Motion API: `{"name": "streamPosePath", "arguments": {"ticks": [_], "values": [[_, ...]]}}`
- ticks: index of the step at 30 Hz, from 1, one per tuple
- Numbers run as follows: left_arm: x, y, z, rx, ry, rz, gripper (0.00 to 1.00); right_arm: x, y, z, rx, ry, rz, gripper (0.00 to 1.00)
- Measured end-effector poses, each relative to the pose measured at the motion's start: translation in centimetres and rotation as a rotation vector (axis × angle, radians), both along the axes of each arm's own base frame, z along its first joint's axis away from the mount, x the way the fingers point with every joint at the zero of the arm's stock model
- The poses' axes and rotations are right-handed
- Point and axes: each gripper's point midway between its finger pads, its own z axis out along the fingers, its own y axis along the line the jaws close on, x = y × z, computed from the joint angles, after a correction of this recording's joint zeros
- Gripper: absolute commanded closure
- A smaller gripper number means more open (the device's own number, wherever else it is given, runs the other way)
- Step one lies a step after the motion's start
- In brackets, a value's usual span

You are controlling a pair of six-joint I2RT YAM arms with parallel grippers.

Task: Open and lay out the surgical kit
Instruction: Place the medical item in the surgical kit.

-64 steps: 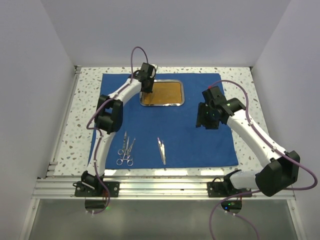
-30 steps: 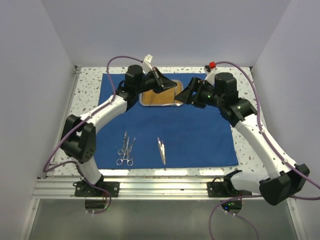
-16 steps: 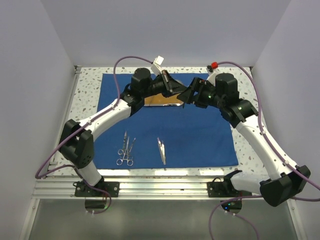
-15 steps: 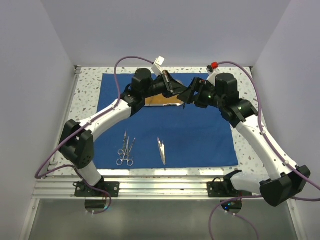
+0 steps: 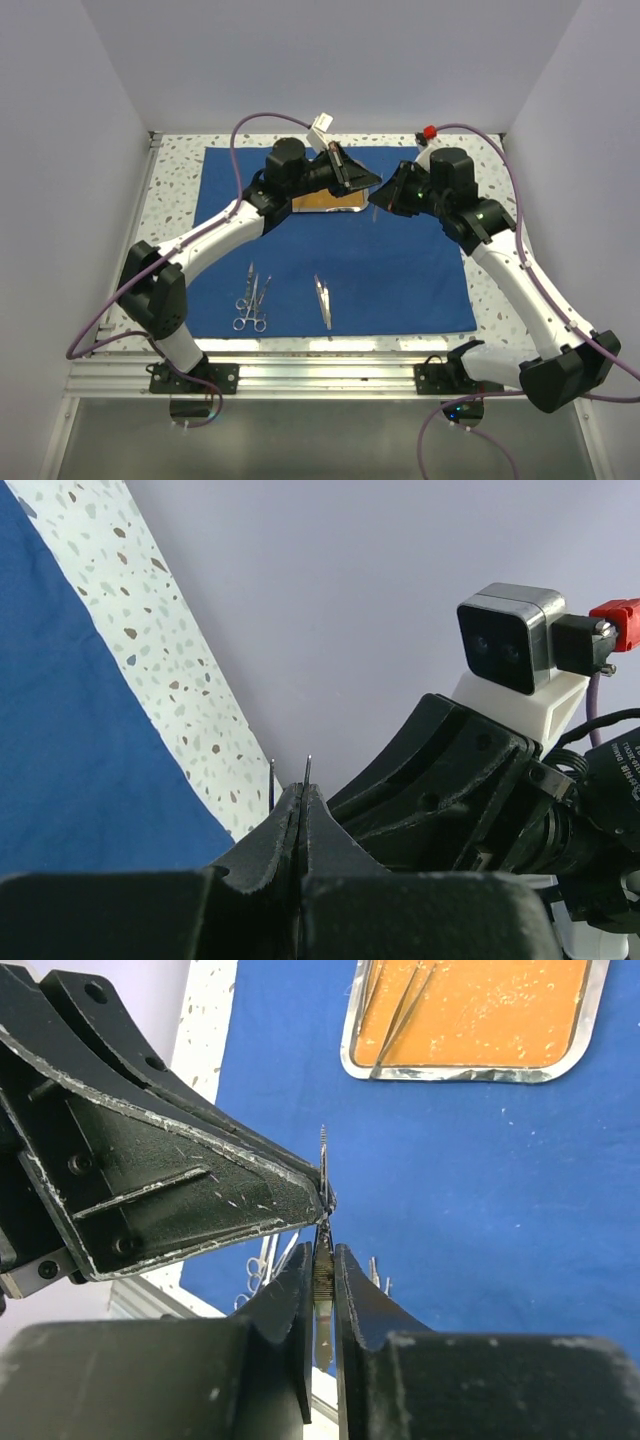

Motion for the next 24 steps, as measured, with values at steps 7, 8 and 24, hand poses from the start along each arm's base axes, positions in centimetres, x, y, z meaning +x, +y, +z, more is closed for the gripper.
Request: {"name": "streamPosePath", "arguments": {"ticks": [7,8,24], "values": [[0.0,0.0,0.0,0.004,-0.007,-0.001,0.67,0.0,-0.4,-0.3,-0.027,-0.004,-0.005,1.0],[0.0,0.0,0.1,0.006,-0.009,-0.004,0.52,-0.1,-0.6,-0.6,-0.039,0.004,-0.011,1.0],[8.3,10.7,-5.1,0.607,-0.137,0.295,0.04,-9.3,-6.9,-15.0,-0.323,0.343,-0.035,1.0]]}}
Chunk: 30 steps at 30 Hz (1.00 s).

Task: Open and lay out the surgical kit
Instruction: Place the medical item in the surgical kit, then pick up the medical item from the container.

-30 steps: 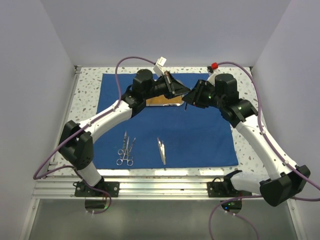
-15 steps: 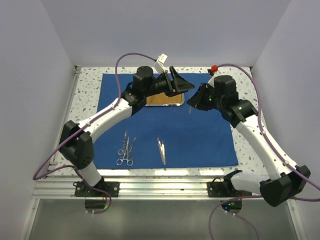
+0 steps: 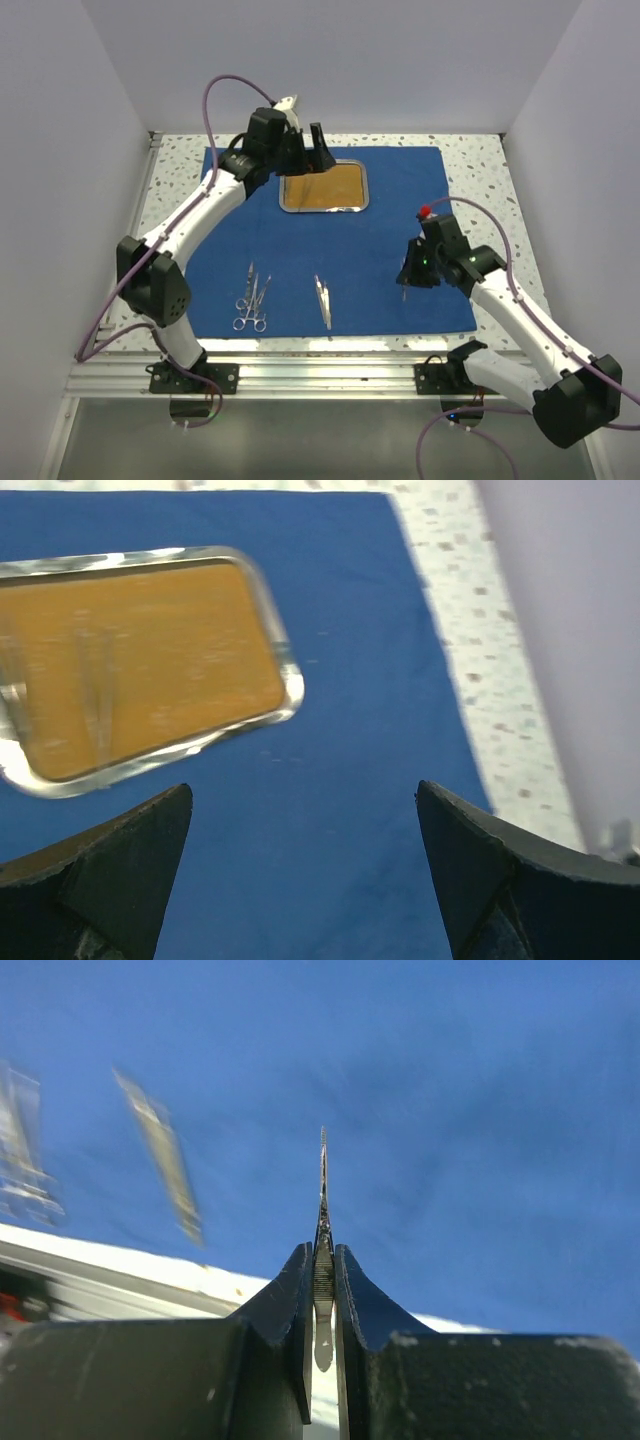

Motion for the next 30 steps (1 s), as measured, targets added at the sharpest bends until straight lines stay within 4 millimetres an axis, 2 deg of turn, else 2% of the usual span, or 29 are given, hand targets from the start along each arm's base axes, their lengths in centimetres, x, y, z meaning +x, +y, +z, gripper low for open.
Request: {"name": "streamPosePath", "arguments": {"ticks": [3,6,9,14,15,16,17,18,20,21,26,30], "values": [[2.3,3.2,-3.7,0.113,0.044,0.07,0.04,-3.3,-1.3,-4.6,-0.033,0.111,-0.012,1.0],[3.8,4.7,-6.4,0.194,0.077,0.093,0.04,-5.5,-1.8,-7.3,-0.037,0.193,-0.024,1.0],[4.7,4.8,-7.9,0.24,0.092,0.088,0.04,-5.3,-1.5,-8.1,-0.032,0.226,-0.039,1.0],[5.6,4.5,-7.8,0.253,0.07,0.074,0.04,-3.7,-0.4,-9.1,-0.023,0.257,-0.045,1.0],[5.9,4.4,-7.7,0.255,0.064,0.072,0.04,-3.4,-0.2,-9.4,-0.024,0.262,-0.042,0.92],[6.1,4.3,-7.6,0.257,0.057,0.07,0.04,-3.2,0.1,-9.6,-0.026,0.267,-0.038,0.79],[6.5,4.2,-7.6,0.263,0.05,0.066,0.04,-3.0,0.2,-9.9,-0.03,0.275,-0.034,0.63],[6.8,4.1,-7.7,0.267,0.046,0.066,0.04,-2.8,0.3,-10.2,-0.036,0.284,-0.031,0.38],[7.3,4.1,-8.0,0.286,0.039,0.062,0.04,-2.7,0.4,-10.7,-0.052,0.295,-0.014,0.27],[7.7,4.1,-8.3,0.298,0.038,0.063,0.04,-2.6,0.4,-10.8,-0.057,0.301,-0.01,0.19],[9.4,4.5,-10.3,0.362,0.036,0.056,0.03,-2.0,0.4,-10.0,-0.07,0.29,-0.004,0.15],[10.7,5.1,-11.9,0.409,0.036,0.059,0.04,-1.4,0.3,-8.1,-0.073,0.252,-0.015,0.15]]}}
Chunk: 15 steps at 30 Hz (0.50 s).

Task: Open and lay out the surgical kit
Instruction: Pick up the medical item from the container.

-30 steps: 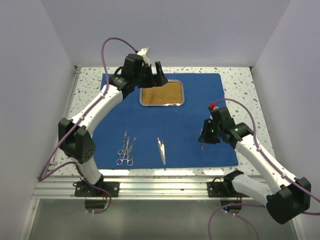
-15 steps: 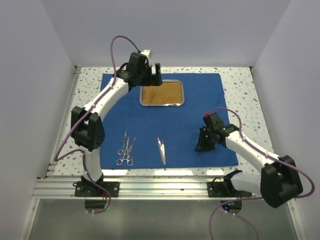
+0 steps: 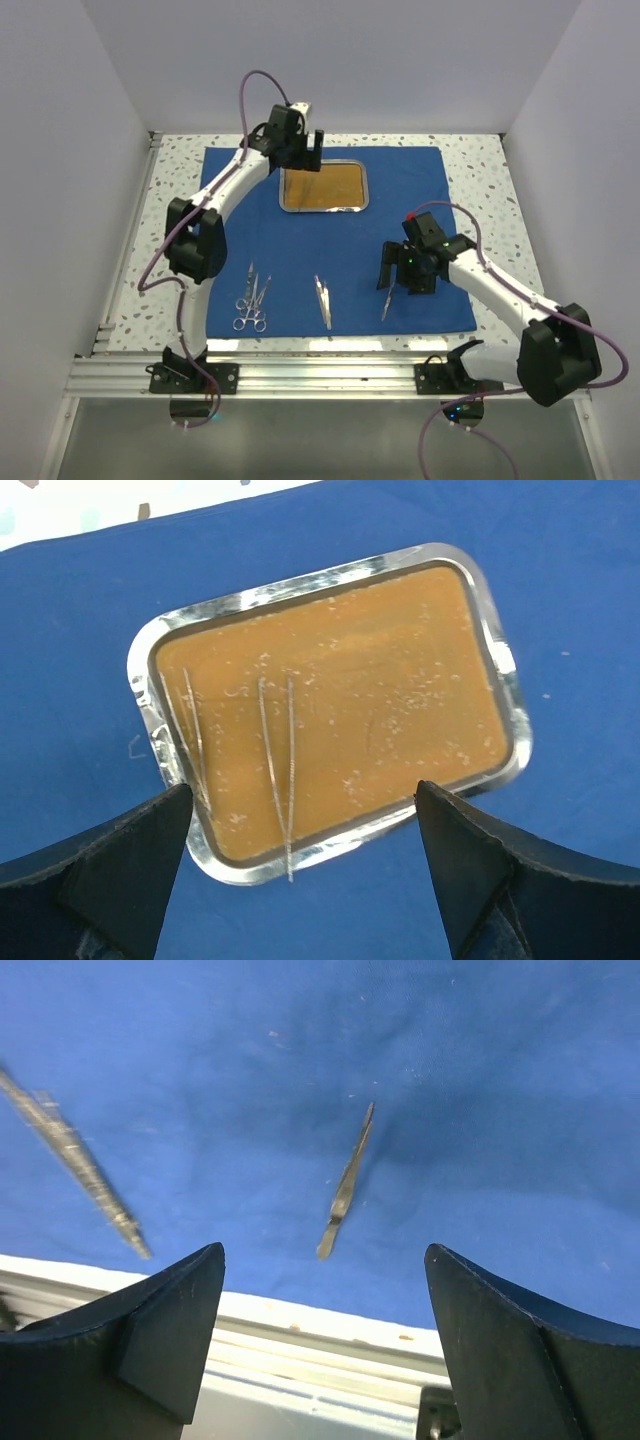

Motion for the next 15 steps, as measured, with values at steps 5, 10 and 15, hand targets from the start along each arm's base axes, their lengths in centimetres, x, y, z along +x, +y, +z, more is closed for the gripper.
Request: {"name": "streamPosePath", "arguments": {"ticks": [5,10,15], "values": [[1.2,0.9,-3.0,0.07,0.018,0.001,0.06,1.1,0.0,3.9,0.009,-0.076,-0.01,0.15],[1.5,1.3,-6.5,0.132,0.06,-0.006,0.13,1.9,0.1,6.3,0.016,-0.12,-0.017,0.16],[1.1,1.7,-8.3,0.158,0.089,-0.01,0.19,1.6,-0.3,6.0,-0.01,-0.094,-0.021,0.16]]}}
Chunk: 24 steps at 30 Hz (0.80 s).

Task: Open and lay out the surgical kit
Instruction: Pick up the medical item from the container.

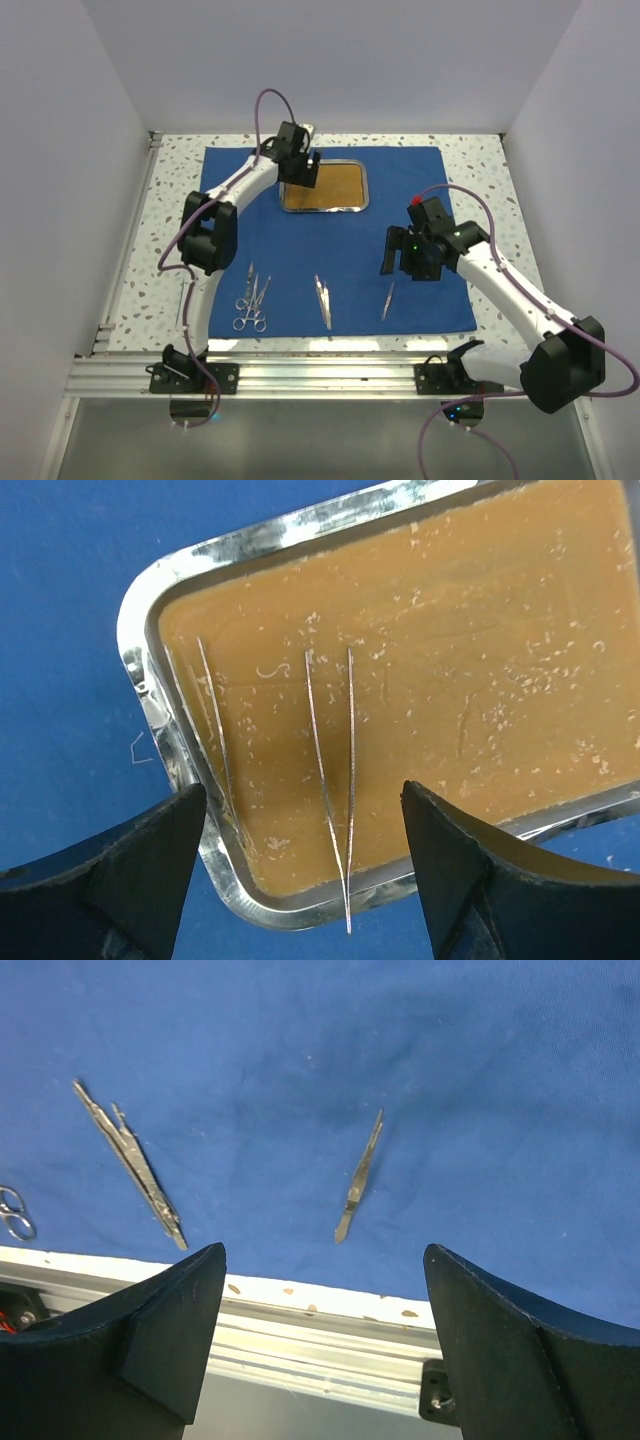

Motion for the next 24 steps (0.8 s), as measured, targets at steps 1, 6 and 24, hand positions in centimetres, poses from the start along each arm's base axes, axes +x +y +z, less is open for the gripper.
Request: {"name": "streamPosePath", "arguments": {"ticks": [1,6,24], "values": [[-0.1,0.0,-0.3,0.003,0.004,-0.001,0.22,-0.1,0.0,-0.2,-0.004,0.008,0.0,0.17],[-1.8,0.2,-2.7,0.039,0.058,-0.023,0.31,-0.1,-0.1,-0.7,-0.02,0.036,0.002,0.17],[-2.1,-1.2,-3.6,0.061,0.067,-0.059,1.0,-0.1,-0.1,-0.4,-0.022,0.036,0.006,0.18]]}}
